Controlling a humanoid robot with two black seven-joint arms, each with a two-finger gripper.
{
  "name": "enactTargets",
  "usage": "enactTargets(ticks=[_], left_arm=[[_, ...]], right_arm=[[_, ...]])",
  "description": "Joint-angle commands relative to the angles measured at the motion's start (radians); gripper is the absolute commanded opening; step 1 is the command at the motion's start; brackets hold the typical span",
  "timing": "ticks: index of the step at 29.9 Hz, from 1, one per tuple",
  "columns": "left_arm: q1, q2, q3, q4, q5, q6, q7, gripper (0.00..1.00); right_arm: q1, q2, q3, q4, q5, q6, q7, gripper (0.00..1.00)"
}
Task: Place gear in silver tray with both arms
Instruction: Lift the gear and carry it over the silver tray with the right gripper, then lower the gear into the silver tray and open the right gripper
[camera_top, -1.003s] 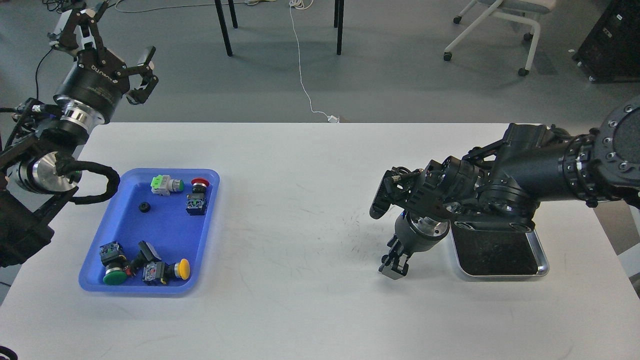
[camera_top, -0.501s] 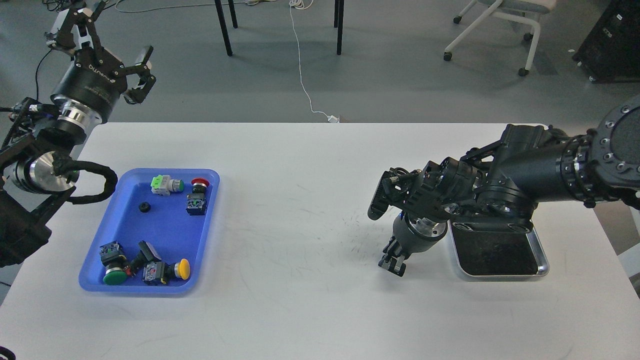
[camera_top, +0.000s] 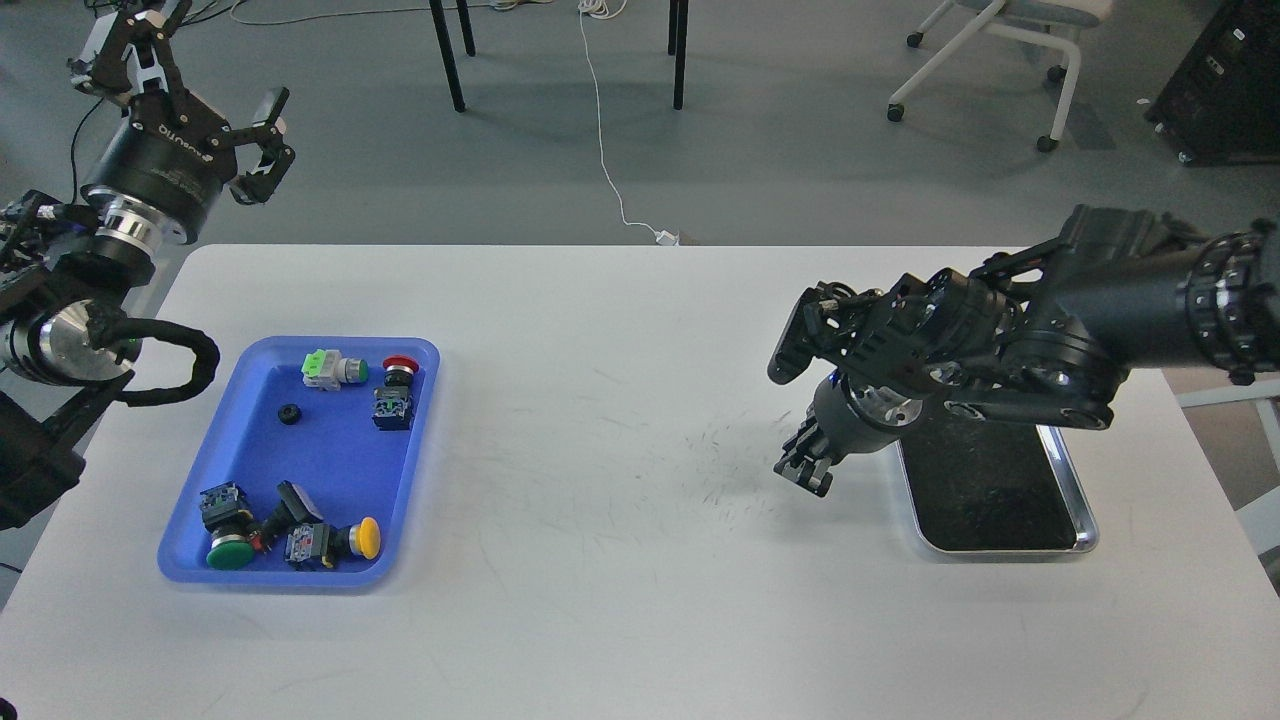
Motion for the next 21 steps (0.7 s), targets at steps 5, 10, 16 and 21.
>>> enactTargets(ticks=[5, 10, 16, 21], left_arm=[[-0.011, -0.003, 0.0, 0.0, 0.002, 0.001, 0.003, 0.98], [-0.011, -0.006, 0.003, 0.0, 0.002, 0.003, 0.006, 0.98], [-0.014, -0.007, 0.003, 0.0, 0.003, 0.006, 0.008, 0.98], [-0.02, -0.006, 0.005, 0.0, 0.005, 0.006, 0.008, 0.98]], right_arm=[[-0.054, -0.279, 0.003, 0.007, -0.136, -0.006, 0.0, 0.1], [-0.149, -0.351, 0.007, 0.004, -0.138, -0.056, 0.0, 0.11], [-0.206, -0.362, 0.04, 0.001, -0.138, -0.061, 0.0, 0.14], [-0.228, -0.362, 0.044, 0.001, -0.138, -0.061, -0.003, 0.34]])
